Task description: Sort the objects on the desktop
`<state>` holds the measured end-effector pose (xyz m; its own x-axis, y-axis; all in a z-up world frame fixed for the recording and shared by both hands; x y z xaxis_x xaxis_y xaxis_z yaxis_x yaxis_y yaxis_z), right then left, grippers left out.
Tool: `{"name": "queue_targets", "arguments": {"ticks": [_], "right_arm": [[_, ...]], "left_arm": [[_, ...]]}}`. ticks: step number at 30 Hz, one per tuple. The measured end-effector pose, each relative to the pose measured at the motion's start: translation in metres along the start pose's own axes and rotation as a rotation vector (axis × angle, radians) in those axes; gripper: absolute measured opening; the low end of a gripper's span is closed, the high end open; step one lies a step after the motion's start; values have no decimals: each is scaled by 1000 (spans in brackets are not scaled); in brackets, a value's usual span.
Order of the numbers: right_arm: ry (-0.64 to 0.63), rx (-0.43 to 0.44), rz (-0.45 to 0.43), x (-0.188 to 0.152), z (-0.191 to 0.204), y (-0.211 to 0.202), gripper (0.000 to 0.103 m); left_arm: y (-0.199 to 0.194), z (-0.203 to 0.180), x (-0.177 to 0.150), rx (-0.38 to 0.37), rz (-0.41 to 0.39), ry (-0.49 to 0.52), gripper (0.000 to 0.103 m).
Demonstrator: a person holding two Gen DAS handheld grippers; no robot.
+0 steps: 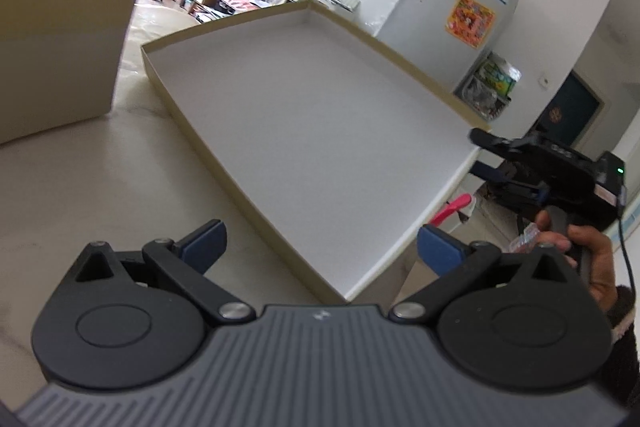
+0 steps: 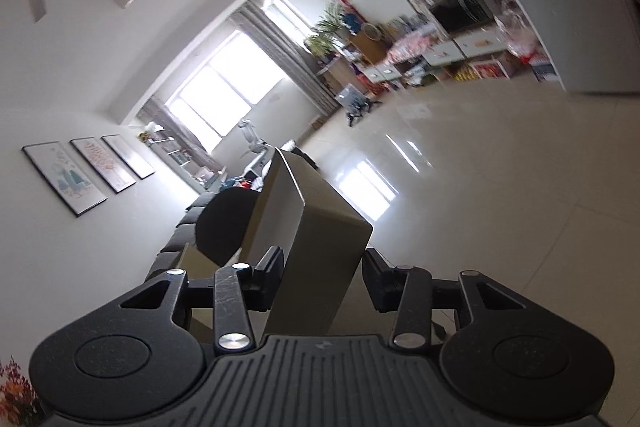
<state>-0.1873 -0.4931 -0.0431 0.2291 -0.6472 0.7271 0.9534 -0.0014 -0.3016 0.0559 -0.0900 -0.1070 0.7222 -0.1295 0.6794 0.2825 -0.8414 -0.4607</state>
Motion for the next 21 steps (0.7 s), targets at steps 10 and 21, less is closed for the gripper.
{"name": "queue_targets", "arguments": {"ticks": [10, 21], "right_arm": [[-173, 108, -55, 14, 68, -27, 44], [-339, 215, -51, 7, 129, -41, 43]], "left_arm": [[-24, 7, 12, -3, -77, -62, 103], [-43, 2, 24, -44, -141, -94, 103]]}}
Point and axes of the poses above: each gripper's, at about its wrist camera, not at the fingertips, and y roughly the way its jaws point, z to its left, x to its top, the point moved 4 cm from there along y, roughly the way its jaws point, and after that the axes turned 6 degrees about -y, right-handed, at the moved point
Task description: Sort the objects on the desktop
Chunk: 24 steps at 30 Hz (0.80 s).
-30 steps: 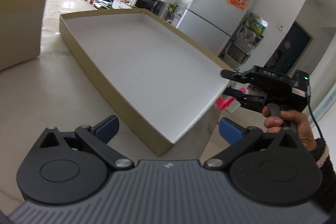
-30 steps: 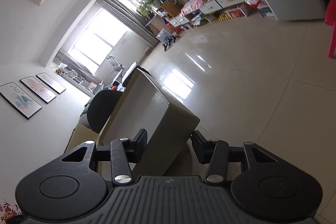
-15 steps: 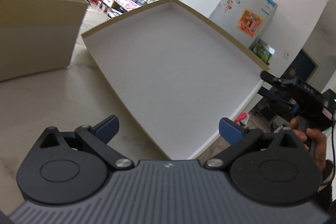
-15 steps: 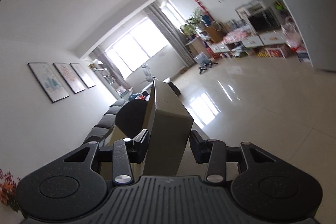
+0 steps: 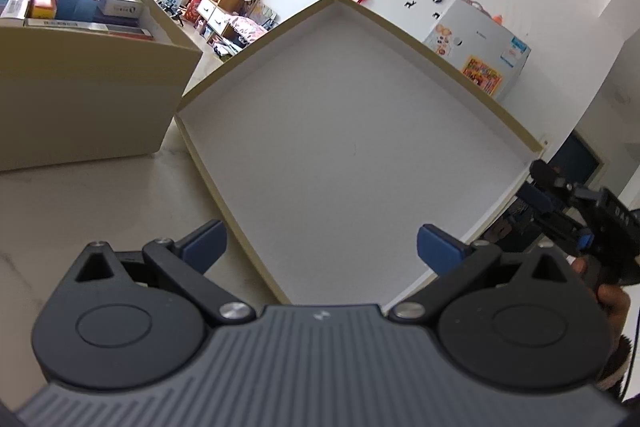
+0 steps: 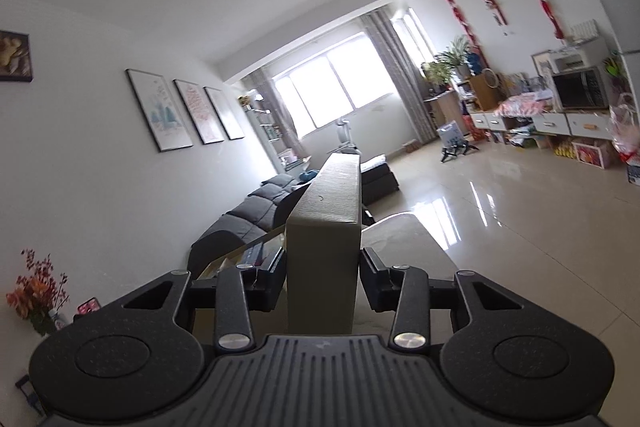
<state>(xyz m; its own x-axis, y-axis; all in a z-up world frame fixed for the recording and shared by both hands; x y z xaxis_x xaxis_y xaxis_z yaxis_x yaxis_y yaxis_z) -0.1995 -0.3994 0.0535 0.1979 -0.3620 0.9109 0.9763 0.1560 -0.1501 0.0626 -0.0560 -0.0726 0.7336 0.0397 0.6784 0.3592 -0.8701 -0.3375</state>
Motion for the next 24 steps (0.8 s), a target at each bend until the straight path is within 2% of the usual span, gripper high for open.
{"name": "queue_targets", "arguments": {"ticks": [5, 7, 8, 10, 16, 24], "right_arm": [[-76, 51, 12, 2, 22, -1, 42], [-94, 95, 19, 2, 30, -2, 24], [-103, 117, 22, 3, 33, -2, 6], [-120, 162, 28, 3, 41, -2, 4], [-107, 209, 56, -5, 57, 12, 4], [-27, 272, 39, -5, 57, 27, 9]], "left_arm": [[-8, -6, 7, -36, -29, -14, 103], [-10, -9, 10, -52, -40, -16, 103], [-11, -12, 12, -65, -45, -15, 103], [-11, -18, 15, -93, -51, -13, 103], [-2, -27, 13, -175, -8, -3, 103], [5, -27, 3, -181, 44, 23, 103]]}}
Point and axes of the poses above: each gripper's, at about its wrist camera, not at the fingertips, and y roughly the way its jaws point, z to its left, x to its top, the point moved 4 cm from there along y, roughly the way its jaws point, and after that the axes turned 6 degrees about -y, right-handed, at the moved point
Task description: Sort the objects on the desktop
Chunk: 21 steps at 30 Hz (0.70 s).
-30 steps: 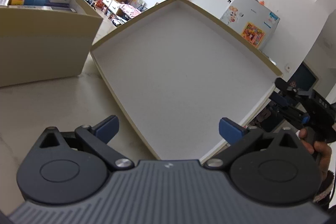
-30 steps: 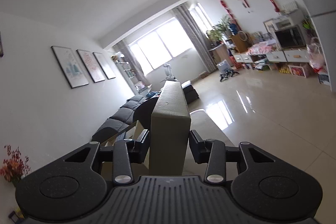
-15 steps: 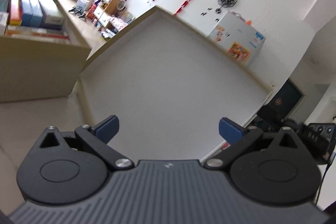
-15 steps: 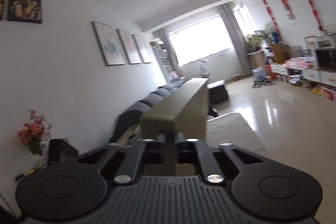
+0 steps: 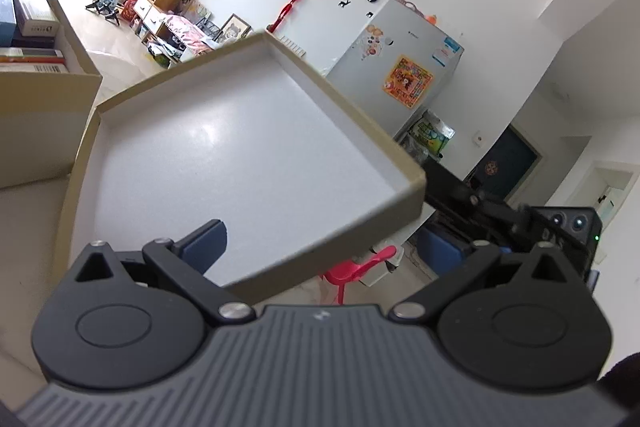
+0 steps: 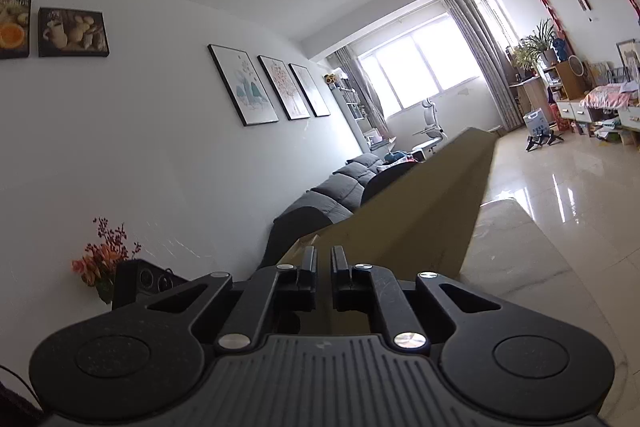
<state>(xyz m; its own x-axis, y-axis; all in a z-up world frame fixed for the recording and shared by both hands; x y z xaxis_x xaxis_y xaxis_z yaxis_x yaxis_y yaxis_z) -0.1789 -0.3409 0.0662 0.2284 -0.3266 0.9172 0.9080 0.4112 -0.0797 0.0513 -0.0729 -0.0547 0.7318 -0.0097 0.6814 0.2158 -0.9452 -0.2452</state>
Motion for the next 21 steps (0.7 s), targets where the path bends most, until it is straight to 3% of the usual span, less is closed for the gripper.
{"name": "queue_targets", "arguments": {"ticks": [6, 13, 16, 21], "right_arm": [[95, 33, 11, -7, -18, 11, 11], [115, -59, 63, -17, -38, 7, 14], [123, -99, 86, -21, -46, 5, 16], [137, -166, 123, -28, -60, 1, 39]], "left_arm": [[5, 3, -5, 7, 35, 6, 103], [-6, 14, -2, 59, 14, 9, 103], [-13, 25, 1, 131, -6, 22, 103], [-20, 47, 8, 263, -31, 34, 103]]}}
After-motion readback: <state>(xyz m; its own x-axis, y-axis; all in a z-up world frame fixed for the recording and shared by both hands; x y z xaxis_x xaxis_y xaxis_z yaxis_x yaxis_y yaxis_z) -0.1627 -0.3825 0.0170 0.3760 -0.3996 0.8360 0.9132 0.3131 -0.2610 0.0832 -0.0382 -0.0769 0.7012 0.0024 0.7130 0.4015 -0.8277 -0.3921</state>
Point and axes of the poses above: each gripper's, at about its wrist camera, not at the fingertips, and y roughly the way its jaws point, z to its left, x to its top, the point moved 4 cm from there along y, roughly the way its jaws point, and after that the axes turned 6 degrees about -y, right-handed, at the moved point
